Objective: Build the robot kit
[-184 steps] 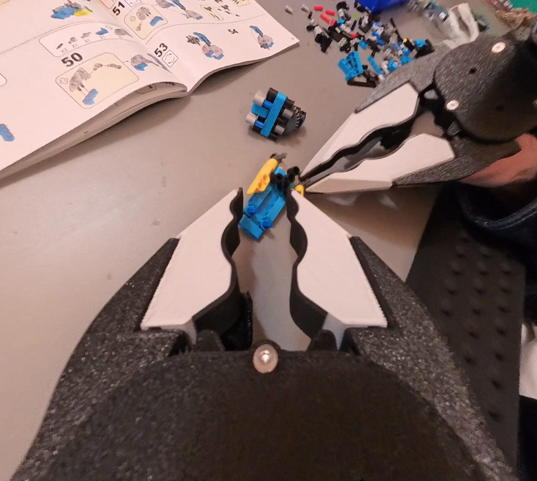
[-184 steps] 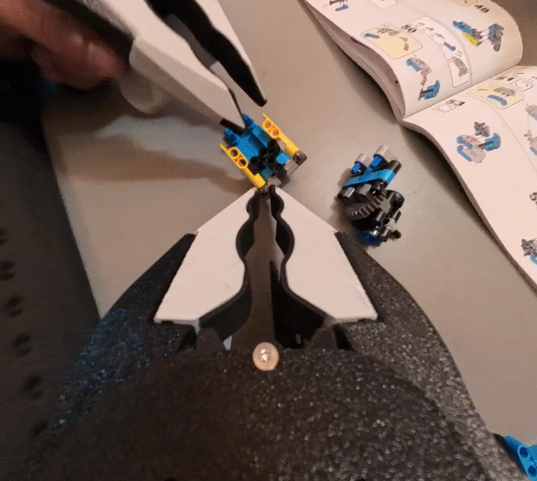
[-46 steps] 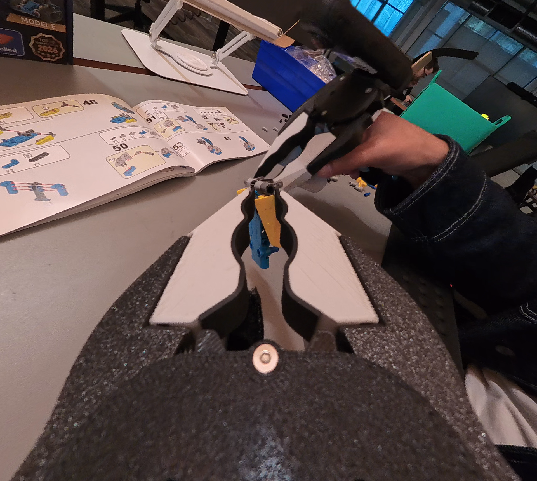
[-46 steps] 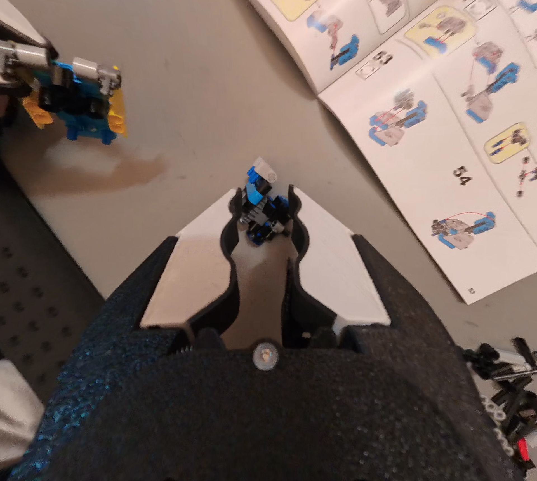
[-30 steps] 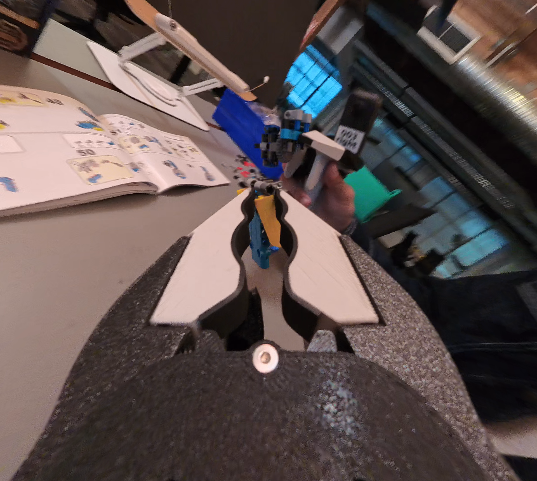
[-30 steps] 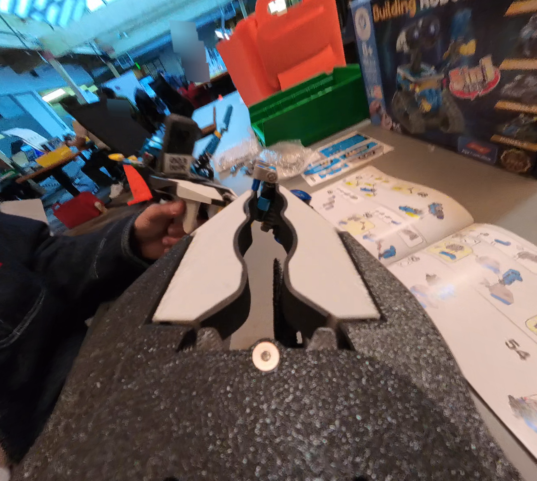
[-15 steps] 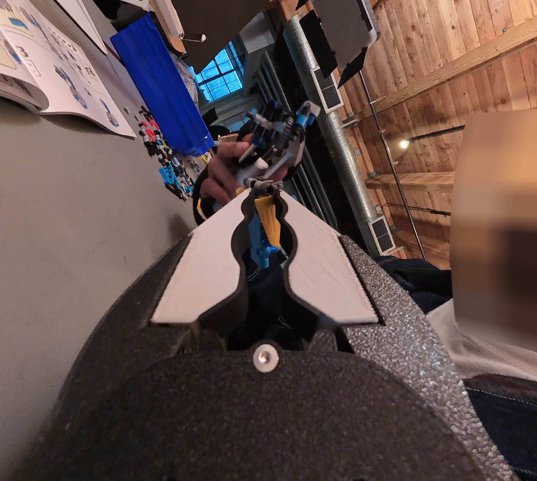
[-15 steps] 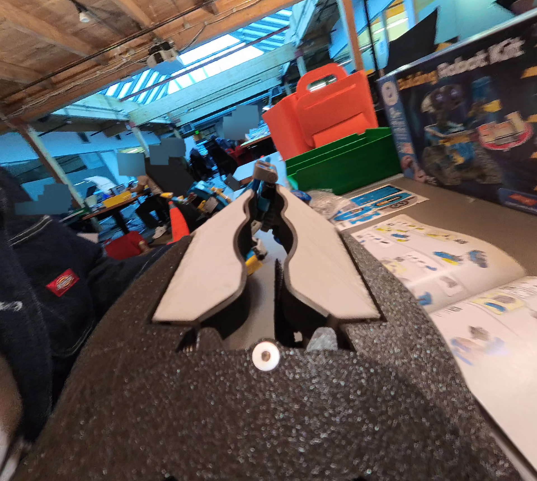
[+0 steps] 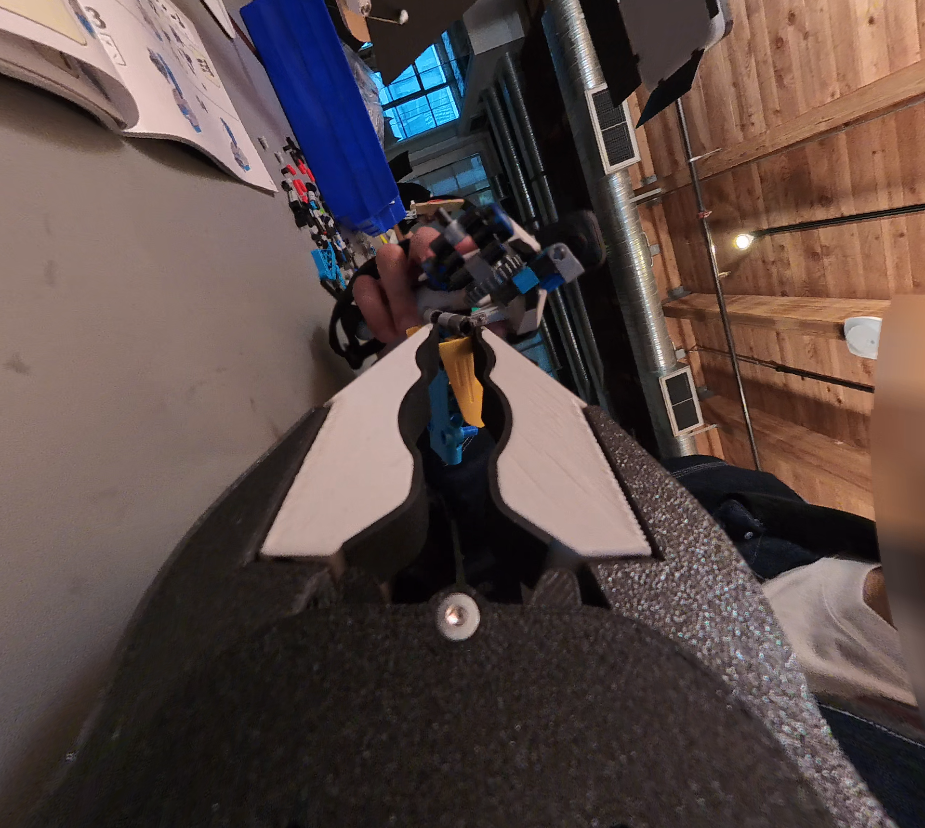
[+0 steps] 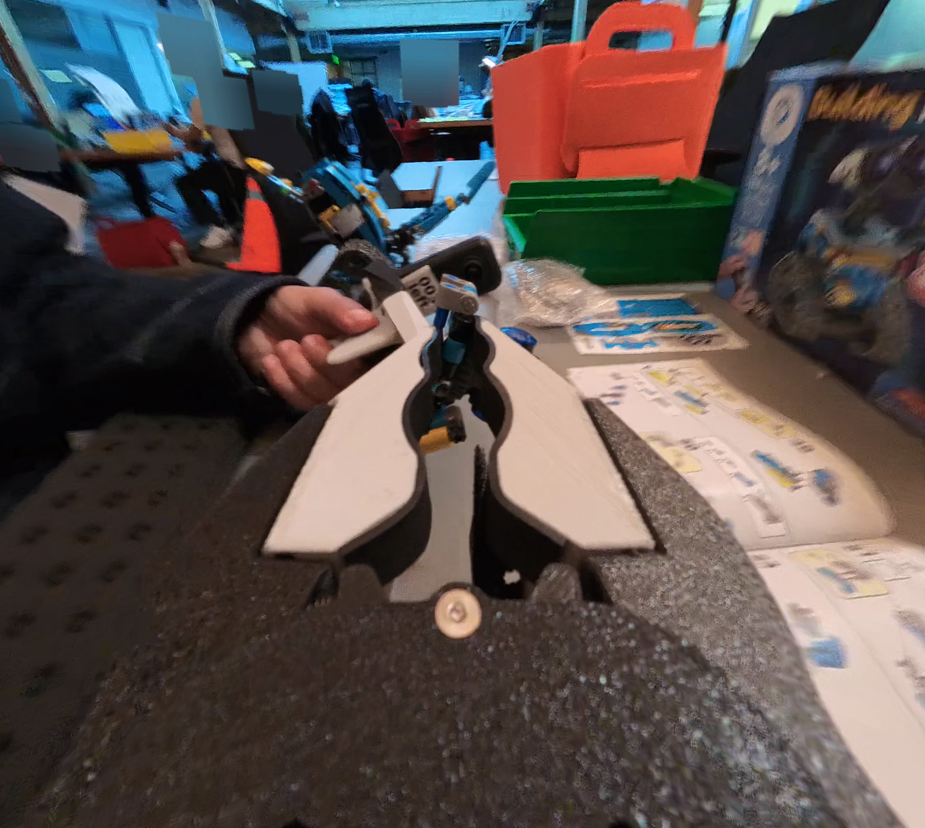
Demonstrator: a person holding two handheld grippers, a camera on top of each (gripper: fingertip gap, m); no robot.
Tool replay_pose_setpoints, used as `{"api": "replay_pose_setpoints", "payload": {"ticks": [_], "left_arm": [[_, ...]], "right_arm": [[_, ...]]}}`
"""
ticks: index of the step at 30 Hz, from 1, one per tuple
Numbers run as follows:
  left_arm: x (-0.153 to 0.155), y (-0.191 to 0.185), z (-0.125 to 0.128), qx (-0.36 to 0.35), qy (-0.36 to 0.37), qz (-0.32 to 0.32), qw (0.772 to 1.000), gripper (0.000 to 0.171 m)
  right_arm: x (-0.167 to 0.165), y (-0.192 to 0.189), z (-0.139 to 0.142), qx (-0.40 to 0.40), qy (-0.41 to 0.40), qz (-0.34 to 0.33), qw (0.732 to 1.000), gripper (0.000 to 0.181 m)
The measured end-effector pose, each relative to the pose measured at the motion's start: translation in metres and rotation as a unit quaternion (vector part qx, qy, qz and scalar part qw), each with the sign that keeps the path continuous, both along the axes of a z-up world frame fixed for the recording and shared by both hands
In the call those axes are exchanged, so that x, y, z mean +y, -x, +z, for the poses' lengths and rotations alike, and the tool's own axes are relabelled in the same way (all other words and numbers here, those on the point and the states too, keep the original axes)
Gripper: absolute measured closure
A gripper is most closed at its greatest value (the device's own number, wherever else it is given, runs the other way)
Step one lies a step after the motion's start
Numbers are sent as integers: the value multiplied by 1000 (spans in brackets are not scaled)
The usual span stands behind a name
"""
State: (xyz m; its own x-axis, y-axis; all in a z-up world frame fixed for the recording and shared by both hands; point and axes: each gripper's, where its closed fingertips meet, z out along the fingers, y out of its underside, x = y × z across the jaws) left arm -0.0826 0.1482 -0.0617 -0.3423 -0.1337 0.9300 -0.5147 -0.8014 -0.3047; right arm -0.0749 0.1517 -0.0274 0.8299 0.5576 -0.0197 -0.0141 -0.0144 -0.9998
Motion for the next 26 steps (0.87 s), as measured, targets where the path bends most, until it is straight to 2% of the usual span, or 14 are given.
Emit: {"api": "replay_pose_setpoints", "payload": {"ticks": [2,5,8,11,18,26], "left_arm": [[1,0,-2,7,-1,1,1000,160],[1,0,-2,6,0,0,1000,160],[3,0,-4,10,6,2,1000,160],[3,1,-2,6,14,-1,1000,160],[4,5,11,-20,79,-17,997,159],[6,6,14,-29,103,-19,994,159]], "right_arm": [[-1,6,-2,-47,-26,0,999,170],[-2,10,-4,-39,-20,17,999,170],[-2,8,-6,-80,-33,4,996,170],[-1,8,-3,-67,-37,5,997,170],[-3,7,9,18,-57,22,998,170],[1,4,16,36,-79,2,996,170]]}}
